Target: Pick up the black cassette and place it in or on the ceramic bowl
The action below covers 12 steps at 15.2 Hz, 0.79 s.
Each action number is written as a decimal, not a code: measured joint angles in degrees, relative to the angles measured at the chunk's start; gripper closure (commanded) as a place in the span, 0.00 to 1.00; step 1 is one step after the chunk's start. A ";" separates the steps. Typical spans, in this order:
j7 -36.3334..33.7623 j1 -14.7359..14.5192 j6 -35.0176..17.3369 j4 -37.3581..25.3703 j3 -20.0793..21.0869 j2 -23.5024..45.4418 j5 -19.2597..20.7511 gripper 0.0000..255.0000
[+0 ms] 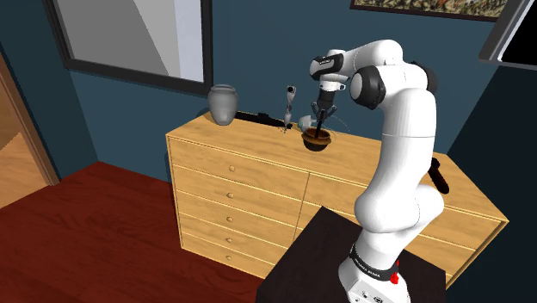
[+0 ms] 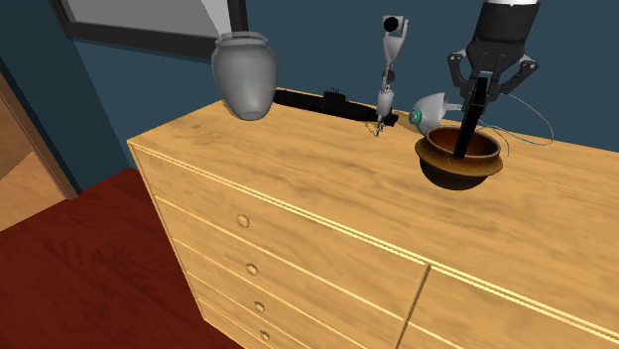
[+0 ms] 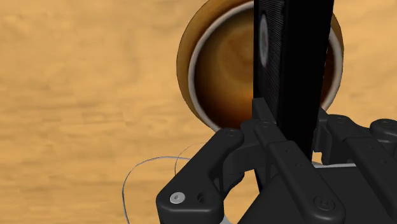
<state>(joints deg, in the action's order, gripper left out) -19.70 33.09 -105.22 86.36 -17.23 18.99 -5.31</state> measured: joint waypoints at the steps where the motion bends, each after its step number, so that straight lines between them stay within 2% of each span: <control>1: 0.01 0.00 -0.04 0.04 0.00 -0.03 0.00 0.00; 7: 0.00 -0.02 -0.10 0.20 0.02 0.00 0.00 0.00; 12: -0.22 0.29 6.44 -6.73 -0.07 0.32 0.00 0.00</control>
<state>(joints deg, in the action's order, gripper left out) -19.93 33.39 -98.78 79.62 -17.30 19.31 -5.31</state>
